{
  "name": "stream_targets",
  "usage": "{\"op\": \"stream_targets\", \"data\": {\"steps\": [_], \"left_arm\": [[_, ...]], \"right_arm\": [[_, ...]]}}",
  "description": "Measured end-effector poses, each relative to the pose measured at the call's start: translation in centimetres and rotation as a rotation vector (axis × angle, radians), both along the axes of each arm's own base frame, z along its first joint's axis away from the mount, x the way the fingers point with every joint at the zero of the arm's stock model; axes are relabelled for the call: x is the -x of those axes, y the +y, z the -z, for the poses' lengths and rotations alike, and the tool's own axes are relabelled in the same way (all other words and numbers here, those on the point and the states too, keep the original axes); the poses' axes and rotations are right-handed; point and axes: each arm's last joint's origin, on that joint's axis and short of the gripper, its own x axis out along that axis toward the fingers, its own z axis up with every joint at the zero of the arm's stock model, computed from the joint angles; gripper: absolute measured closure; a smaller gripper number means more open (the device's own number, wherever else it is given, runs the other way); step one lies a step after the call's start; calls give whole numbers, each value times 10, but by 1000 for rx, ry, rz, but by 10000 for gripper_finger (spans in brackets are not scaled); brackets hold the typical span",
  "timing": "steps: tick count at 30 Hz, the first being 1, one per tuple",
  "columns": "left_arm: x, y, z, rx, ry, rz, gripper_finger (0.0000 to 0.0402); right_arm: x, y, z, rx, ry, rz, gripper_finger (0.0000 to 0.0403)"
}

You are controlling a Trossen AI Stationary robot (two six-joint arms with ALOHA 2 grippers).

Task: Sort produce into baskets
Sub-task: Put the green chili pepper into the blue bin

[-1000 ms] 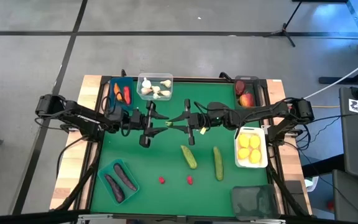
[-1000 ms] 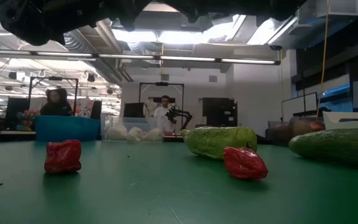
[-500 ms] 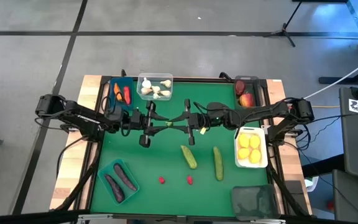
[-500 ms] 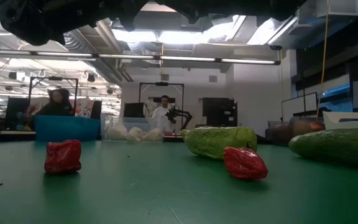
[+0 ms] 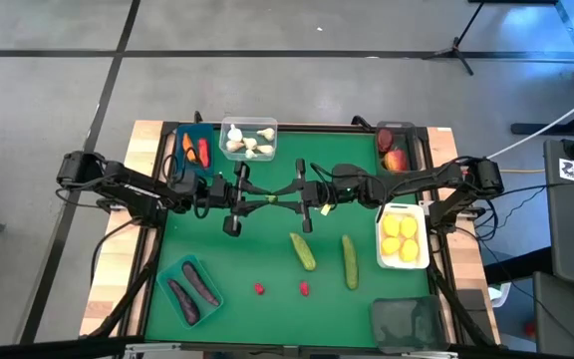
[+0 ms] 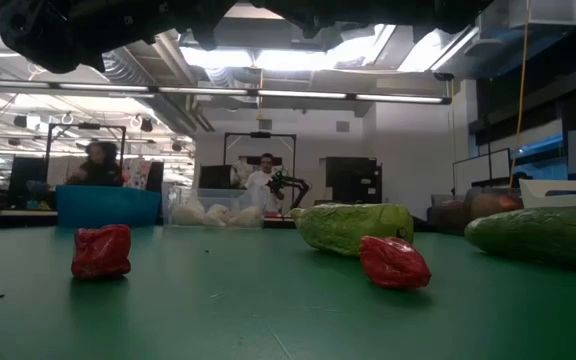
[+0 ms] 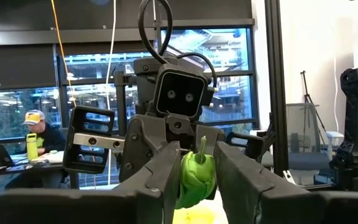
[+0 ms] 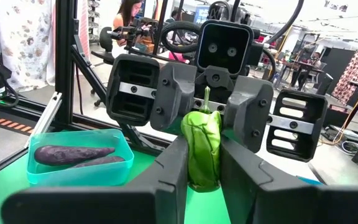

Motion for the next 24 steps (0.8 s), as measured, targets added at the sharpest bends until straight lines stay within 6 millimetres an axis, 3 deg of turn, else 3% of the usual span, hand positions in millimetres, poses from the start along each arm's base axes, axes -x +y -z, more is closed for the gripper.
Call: {"op": "stream_targets", "data": {"steps": [24], "left_arm": [[0,0,0,2,0,-4,358]], "right_arm": [[0,-1,0,-3,6,42,324]]}}
